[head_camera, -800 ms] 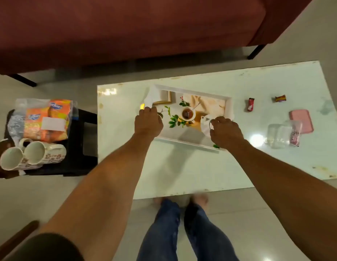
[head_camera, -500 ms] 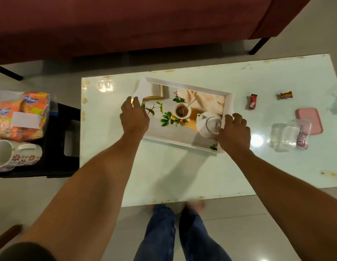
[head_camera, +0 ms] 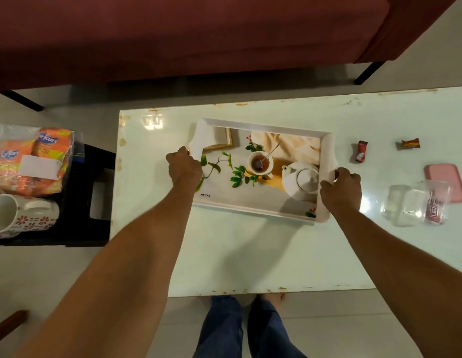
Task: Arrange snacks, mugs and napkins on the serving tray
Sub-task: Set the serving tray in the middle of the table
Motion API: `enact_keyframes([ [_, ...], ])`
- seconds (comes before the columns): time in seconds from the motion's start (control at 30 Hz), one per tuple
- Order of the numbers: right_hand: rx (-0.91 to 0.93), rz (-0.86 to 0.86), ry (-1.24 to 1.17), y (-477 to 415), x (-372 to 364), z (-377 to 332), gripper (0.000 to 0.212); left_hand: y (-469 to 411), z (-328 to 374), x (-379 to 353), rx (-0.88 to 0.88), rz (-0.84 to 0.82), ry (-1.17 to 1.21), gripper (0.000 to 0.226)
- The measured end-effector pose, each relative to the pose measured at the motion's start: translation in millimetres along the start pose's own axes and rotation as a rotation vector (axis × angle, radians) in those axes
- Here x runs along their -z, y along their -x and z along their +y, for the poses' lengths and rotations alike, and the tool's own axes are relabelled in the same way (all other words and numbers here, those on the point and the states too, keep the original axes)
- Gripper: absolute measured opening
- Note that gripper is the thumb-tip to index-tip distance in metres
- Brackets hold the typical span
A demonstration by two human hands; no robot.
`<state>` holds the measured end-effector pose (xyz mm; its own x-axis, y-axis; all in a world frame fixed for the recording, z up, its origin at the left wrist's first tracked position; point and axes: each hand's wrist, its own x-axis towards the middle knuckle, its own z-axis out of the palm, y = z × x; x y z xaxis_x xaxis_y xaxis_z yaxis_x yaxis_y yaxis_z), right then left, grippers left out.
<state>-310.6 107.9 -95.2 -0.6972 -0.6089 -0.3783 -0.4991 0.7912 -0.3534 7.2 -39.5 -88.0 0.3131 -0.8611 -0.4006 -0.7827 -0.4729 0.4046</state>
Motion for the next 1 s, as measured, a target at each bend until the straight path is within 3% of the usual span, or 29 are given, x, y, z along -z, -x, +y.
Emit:
enact_keyframes([
  [0.13,0.037,-0.001,0.026,-6,12,-1,0.042,30,-19,-3,0.053,0.014,0.065,0.043],
  [0.37,0.103,-0.026,0.104,-9,17,-7,0.035,62,-49,-11,0.098,0.044,0.09,0.039],
  [0.8,0.053,-0.049,0.118,-1,11,-3,0.043,60,-51,-13,0.07,0.034,0.056,0.04],
  [1.0,0.046,-0.019,0.281,9,15,-13,0.05,62,-44,-5,-0.007,0.016,-0.121,0.037],
])
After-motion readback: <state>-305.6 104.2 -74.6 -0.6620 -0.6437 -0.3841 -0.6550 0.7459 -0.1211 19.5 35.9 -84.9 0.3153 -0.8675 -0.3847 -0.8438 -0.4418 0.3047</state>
